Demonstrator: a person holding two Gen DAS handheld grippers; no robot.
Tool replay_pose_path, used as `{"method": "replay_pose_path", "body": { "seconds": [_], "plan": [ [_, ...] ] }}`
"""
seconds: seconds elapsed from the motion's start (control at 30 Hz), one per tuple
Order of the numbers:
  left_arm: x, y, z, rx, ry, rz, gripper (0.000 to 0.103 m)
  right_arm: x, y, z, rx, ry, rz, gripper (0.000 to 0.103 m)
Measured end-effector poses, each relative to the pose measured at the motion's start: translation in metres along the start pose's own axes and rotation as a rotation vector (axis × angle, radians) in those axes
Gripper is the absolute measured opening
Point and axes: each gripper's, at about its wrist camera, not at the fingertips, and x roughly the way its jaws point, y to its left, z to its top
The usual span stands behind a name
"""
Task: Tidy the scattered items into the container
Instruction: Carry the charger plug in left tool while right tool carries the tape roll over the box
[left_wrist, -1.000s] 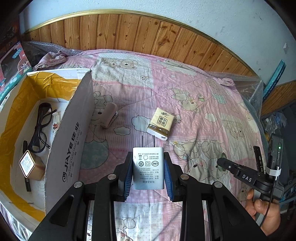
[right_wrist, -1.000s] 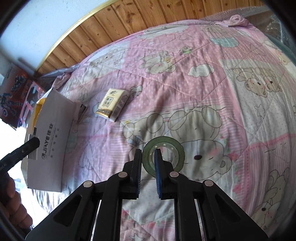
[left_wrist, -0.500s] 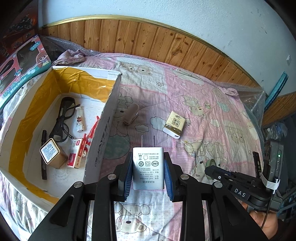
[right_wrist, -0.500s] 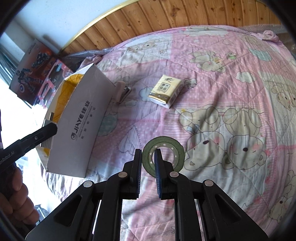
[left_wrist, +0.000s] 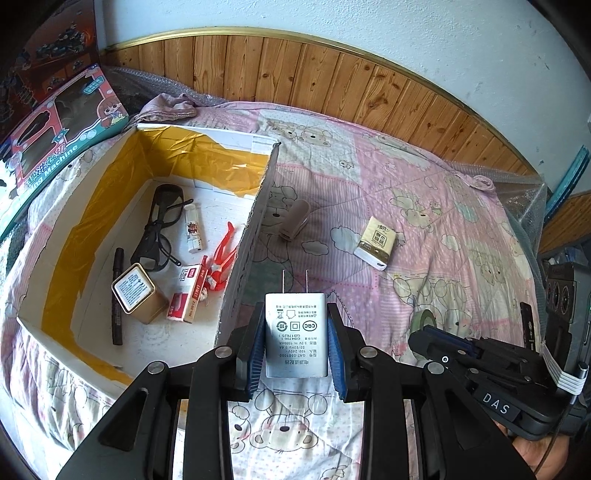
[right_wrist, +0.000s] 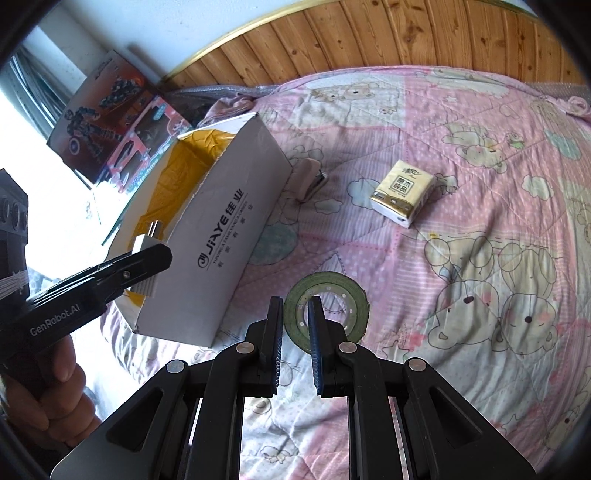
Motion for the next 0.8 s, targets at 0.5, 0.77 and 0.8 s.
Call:
{"method": "replay_pose_path", "body": {
  "seconds": [0.5, 0.77, 0.8],
  "plan": [
    [-0.016, 0.020, 0.004, -0.039, -0.014, 0.023, 0.031, 0.008, 0.041, 0.016, -0.083, 0.010, 0.071, 0.014],
    [-0.025, 0.035, 0.004, -0.076, -0.020, 0.055, 0.031, 0.007, 0.062, 0.027, -0.131, 0.016, 0.086, 0.014],
    [-0.027, 0.037, 0.004, -0.081, -0.024, 0.057, 0.031, 0.007, 0.064, 0.029, -0.137, 0.016, 0.086, 0.014]
  ]
}}
